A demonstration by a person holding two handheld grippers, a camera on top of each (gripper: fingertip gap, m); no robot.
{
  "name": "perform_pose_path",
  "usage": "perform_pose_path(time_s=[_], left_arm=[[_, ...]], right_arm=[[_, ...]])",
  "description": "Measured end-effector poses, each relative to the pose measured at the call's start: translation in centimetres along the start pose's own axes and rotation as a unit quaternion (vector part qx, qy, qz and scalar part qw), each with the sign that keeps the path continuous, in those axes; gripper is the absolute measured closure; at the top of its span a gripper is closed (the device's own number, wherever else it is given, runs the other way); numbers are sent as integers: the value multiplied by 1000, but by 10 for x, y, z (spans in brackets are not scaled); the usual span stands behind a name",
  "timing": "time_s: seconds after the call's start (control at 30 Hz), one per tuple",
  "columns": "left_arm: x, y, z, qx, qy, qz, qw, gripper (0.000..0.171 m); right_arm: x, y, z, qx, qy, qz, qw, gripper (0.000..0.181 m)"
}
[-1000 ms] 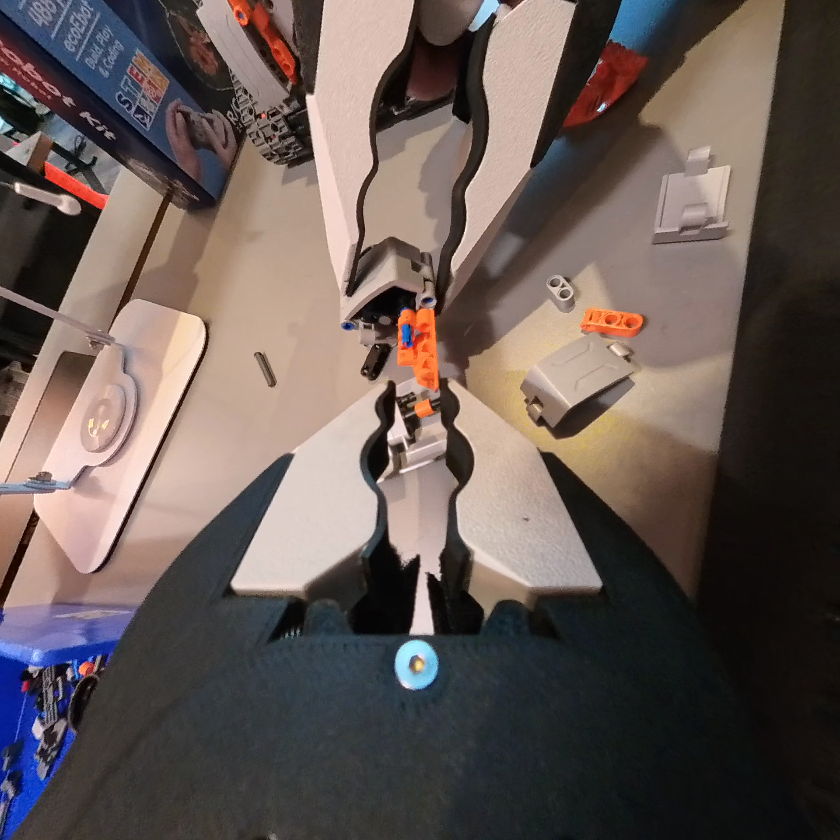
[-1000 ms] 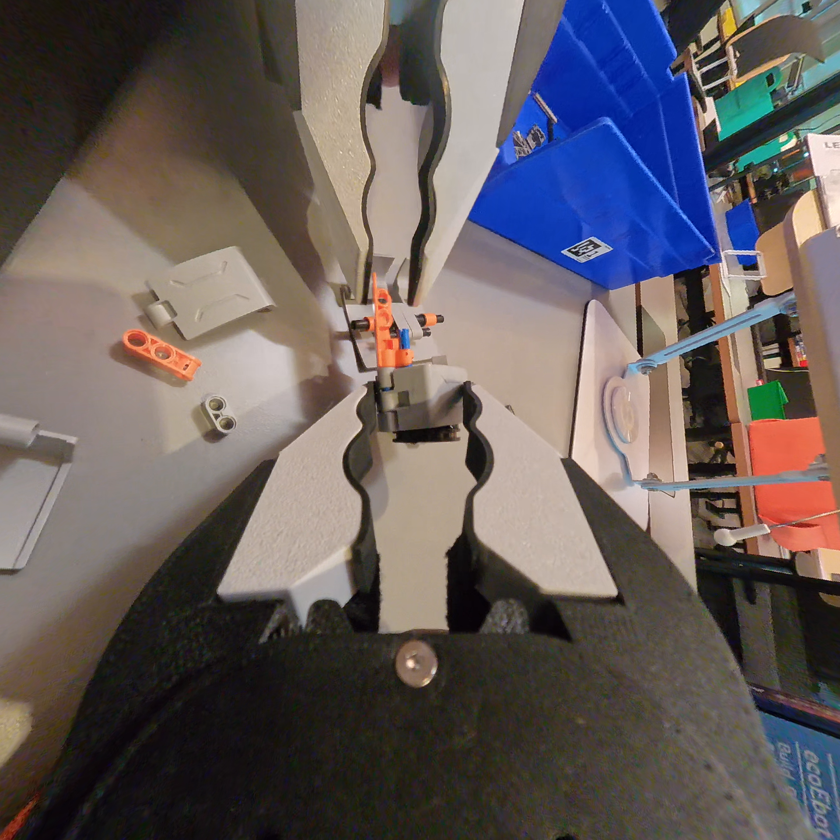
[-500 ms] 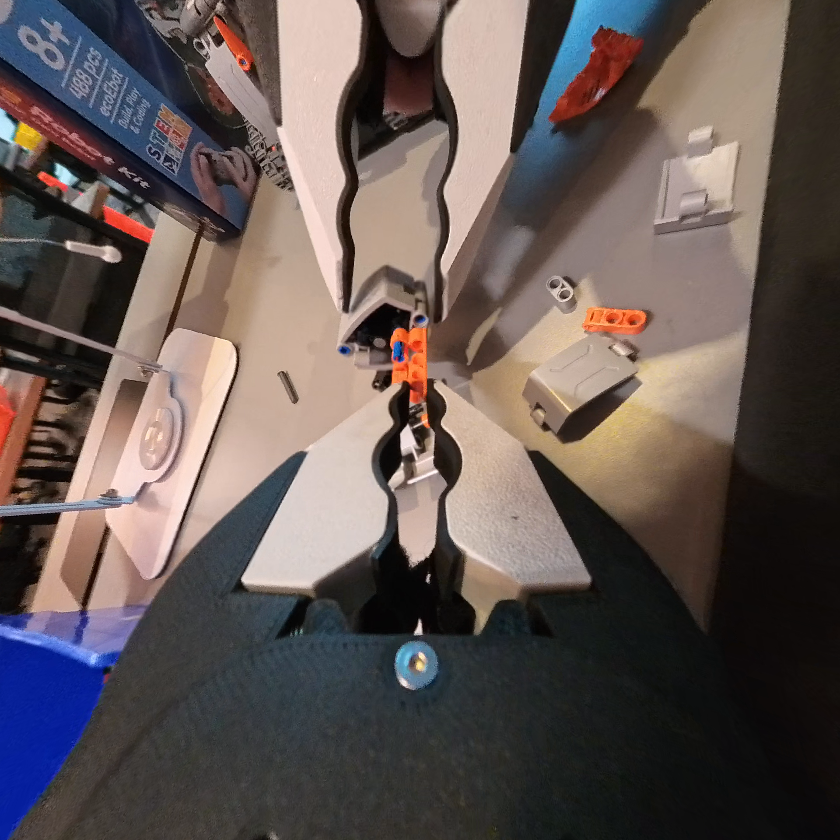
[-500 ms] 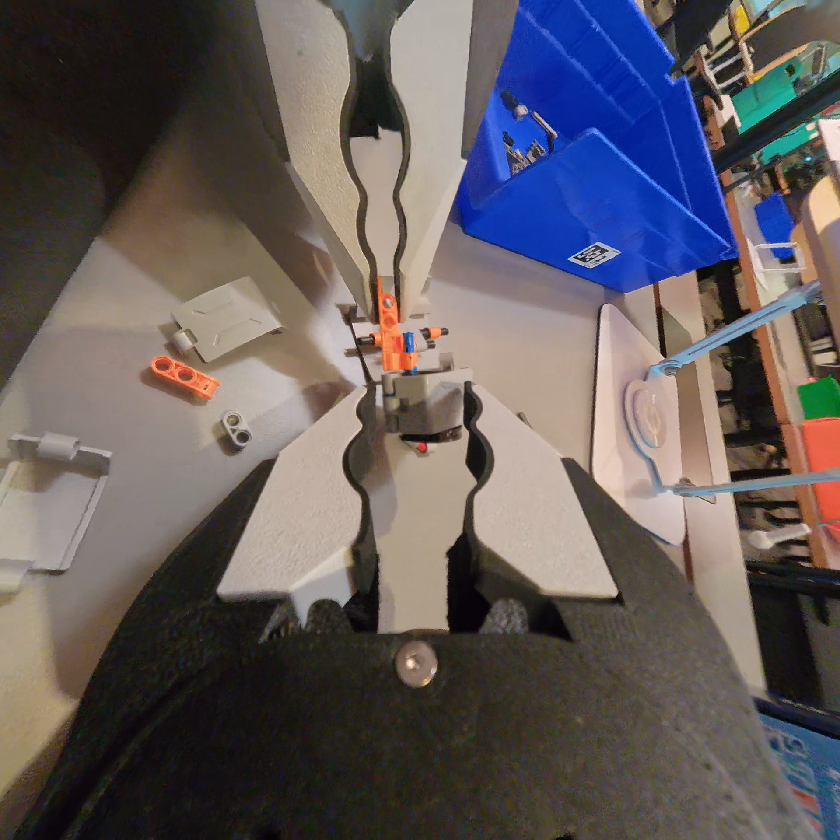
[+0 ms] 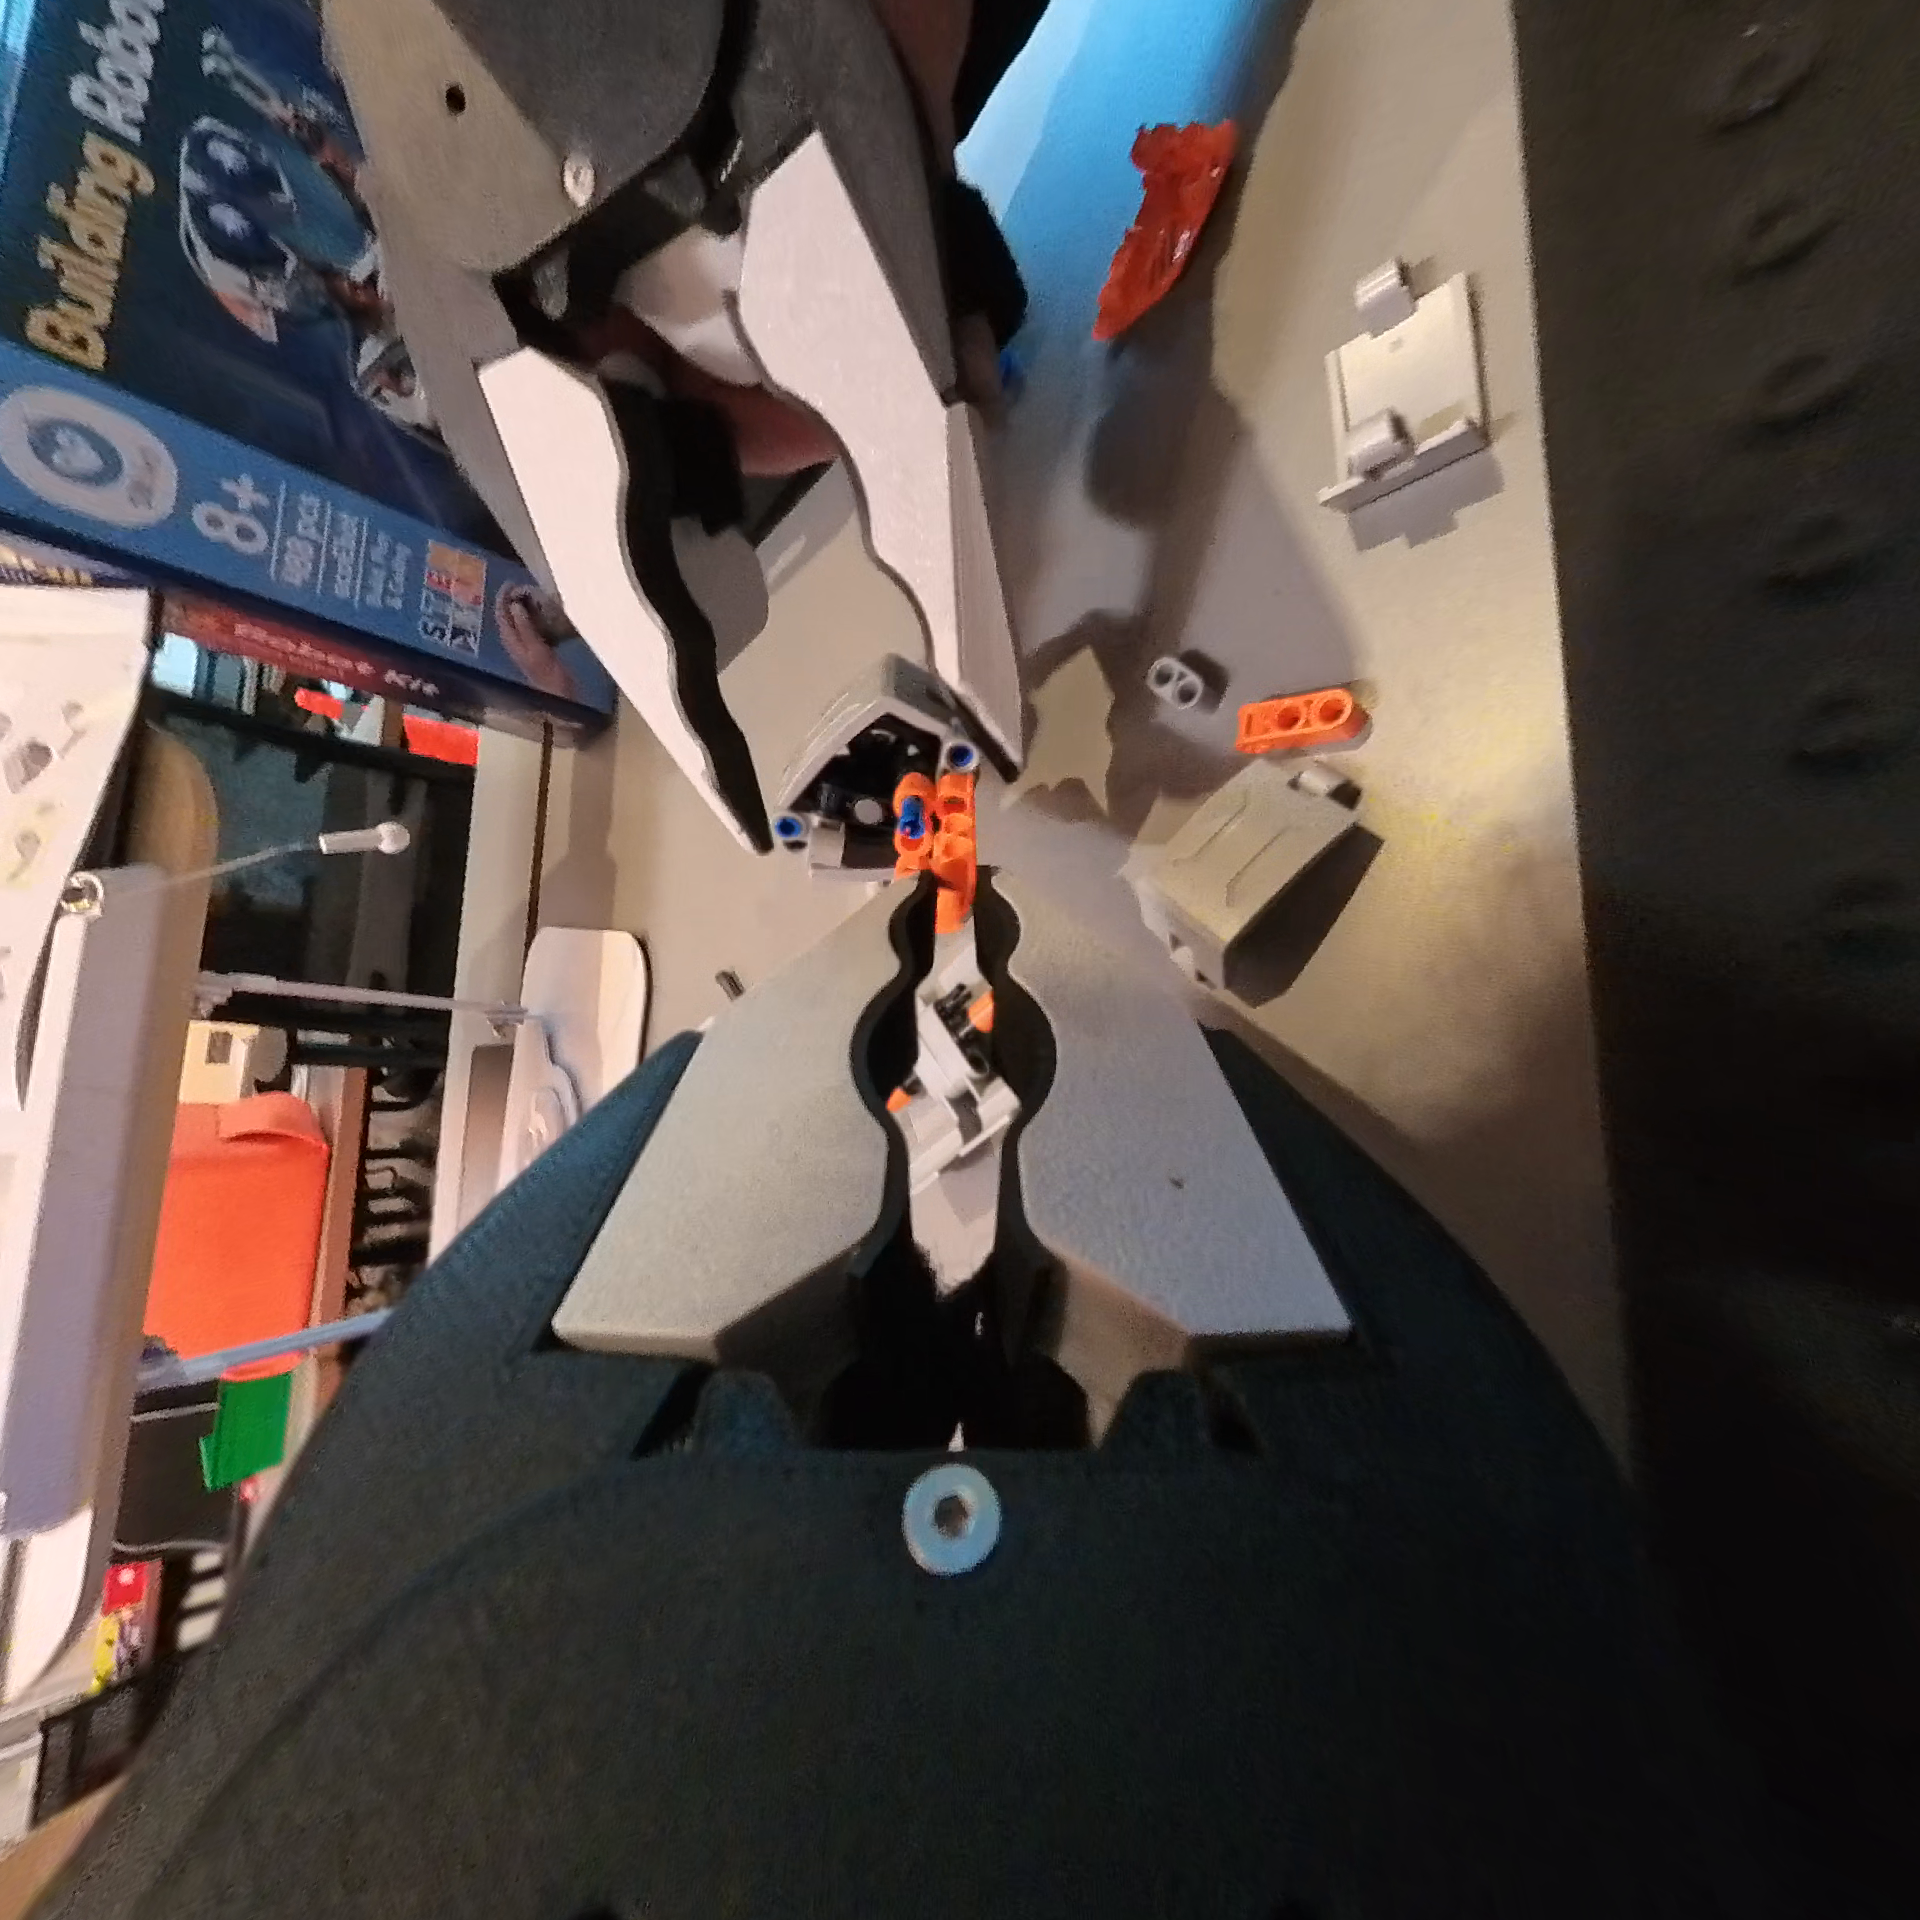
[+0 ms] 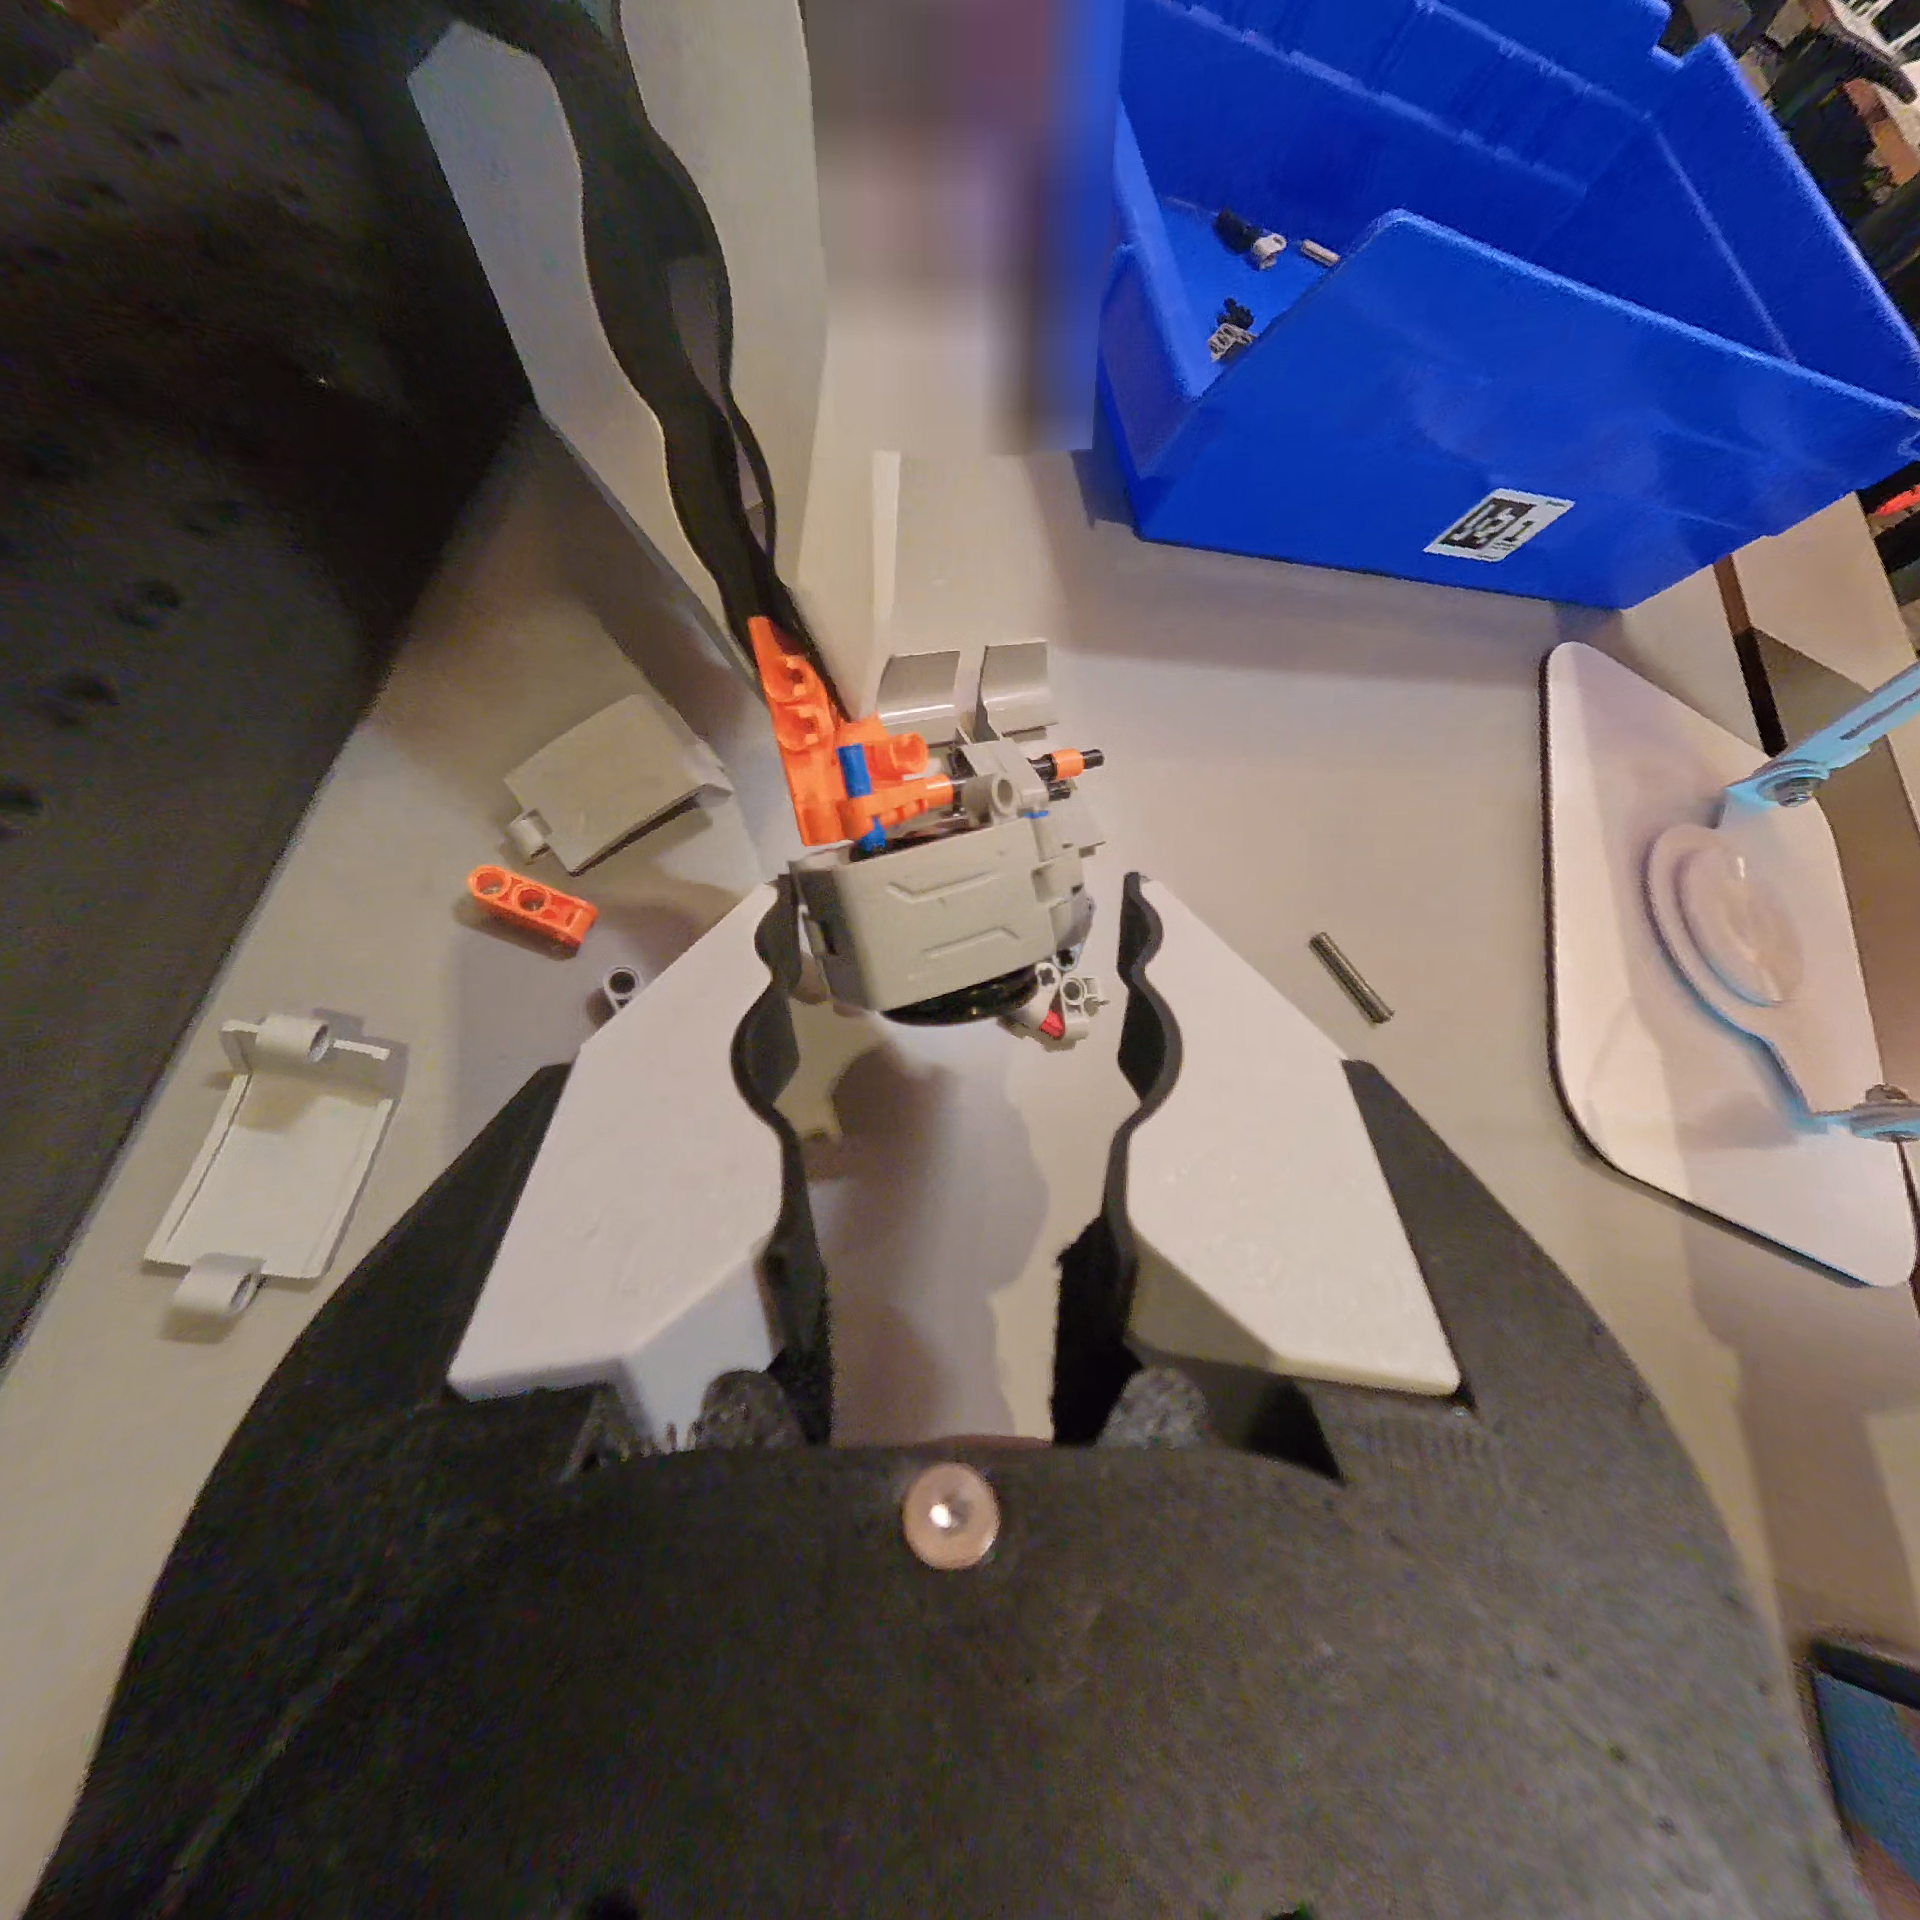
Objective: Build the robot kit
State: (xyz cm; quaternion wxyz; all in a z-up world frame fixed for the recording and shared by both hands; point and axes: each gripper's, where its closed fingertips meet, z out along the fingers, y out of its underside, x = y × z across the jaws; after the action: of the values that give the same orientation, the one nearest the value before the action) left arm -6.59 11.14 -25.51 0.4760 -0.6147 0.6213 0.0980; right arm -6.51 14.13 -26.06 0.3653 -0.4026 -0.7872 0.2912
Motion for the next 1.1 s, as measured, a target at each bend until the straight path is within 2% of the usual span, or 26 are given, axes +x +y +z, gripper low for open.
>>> perform_pose_path(time_s=[0.27, 0.43, 0.67, 0.8, 0.93, 1.1], left_arm=[[3, -13, -5, 23, -1, 48, 999, 168], [-2, -11, -5, 25, -15, 47, 998, 168], [1, -16, -7, 21, -27, 98, 995, 168], [-2, -28, -12, 41, -34, 129, 990, 168], [-4, -31, -15, 40, -29, 159, 986, 168], [-4, -33, -16, 44, -27, 157, 986, 168]], right_arm=[[-13, -3, -2, 11, -50, 22, 998, 126], [-9, -6, -5, 19, -43, 28, 999, 126], [-16, -11, -10, 55, -104, 101, 988, 120], [-25, -6, -6, 30, -120, 90, 988, 118], [-27, -11, -9, 37, -117, 73, 990, 127], [-26, -14, -12, 40, -114, 68, 990, 126]])
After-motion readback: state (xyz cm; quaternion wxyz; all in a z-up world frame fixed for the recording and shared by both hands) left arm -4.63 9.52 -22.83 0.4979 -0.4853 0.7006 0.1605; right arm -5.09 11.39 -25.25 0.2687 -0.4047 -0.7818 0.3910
